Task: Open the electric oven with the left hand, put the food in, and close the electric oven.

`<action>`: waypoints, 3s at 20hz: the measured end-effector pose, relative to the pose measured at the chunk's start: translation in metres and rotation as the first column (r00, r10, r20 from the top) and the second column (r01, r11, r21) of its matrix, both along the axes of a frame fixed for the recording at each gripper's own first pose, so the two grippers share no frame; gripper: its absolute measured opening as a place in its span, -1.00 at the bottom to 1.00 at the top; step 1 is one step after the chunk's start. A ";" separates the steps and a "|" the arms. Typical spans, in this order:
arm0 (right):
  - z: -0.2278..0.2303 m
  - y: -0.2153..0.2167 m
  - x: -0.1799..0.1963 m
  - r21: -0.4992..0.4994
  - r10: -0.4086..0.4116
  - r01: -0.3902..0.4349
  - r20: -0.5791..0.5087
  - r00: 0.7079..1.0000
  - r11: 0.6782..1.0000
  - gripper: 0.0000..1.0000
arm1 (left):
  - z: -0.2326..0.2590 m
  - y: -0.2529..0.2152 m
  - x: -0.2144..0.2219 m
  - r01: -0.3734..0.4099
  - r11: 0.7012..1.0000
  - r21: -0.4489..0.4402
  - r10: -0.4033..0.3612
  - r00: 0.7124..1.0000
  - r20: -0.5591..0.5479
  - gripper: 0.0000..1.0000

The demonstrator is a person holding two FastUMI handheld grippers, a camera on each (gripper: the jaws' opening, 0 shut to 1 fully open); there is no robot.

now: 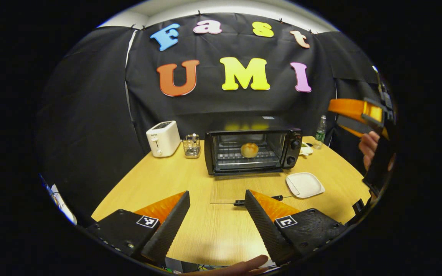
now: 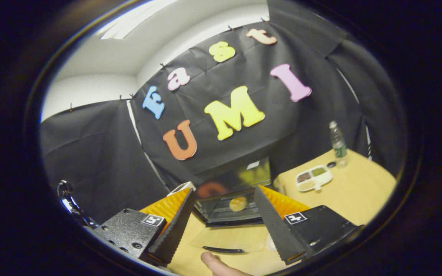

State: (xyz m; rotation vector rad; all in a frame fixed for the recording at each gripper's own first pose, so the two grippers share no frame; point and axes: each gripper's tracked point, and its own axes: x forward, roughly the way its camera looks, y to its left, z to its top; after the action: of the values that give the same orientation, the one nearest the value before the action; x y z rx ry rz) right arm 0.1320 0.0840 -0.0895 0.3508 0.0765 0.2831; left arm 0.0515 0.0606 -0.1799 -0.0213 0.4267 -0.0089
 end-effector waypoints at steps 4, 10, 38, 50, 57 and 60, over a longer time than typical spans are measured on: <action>0.043 -0.047 -0.045 -0.080 -0.122 0.127 0.066 0.990 0.989 0.86 | -0.037 -0.021 0.015 0.042 0.999 -0.027 -0.044 0.996 -0.084 0.89; 0.085 -0.109 -0.095 -0.143 -0.249 0.272 0.156 0.956 0.952 0.88 | -0.092 -0.065 0.027 0.108 0.991 -0.078 -0.124 0.964 -0.235 0.89; 0.077 -0.123 -0.166 -0.245 -0.276 0.306 0.152 0.949 0.920 0.90 | -0.130 -0.093 0.066 0.045 0.993 -0.106 -0.082 0.922 -0.378 0.89; 0.071 -0.103 -0.171 -0.296 -0.230 0.284 0.205 0.951 0.912 0.92 | -0.098 -0.090 0.072 0.047 0.992 -0.116 -0.081 0.945 -0.317 0.89; 0.064 -0.110 -0.165 -0.297 -0.248 0.292 0.176 0.953 0.909 0.92 | -0.074 -0.088 0.085 0.053 0.992 -0.115 -0.080 0.967 -0.243 0.90; 0.071 -0.107 -0.170 -0.299 -0.238 0.291 0.201 0.950 0.909 0.92 | -0.057 -0.089 0.095 0.068 0.992 -0.105 -0.085 0.982 -0.166 0.90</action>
State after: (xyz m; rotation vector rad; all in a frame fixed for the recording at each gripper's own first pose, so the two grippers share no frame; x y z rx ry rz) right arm -0.0380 -0.0235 -0.0181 0.0053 -0.0839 0.0240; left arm 0.1463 -0.0281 -0.2369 -0.1043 0.5982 -0.1049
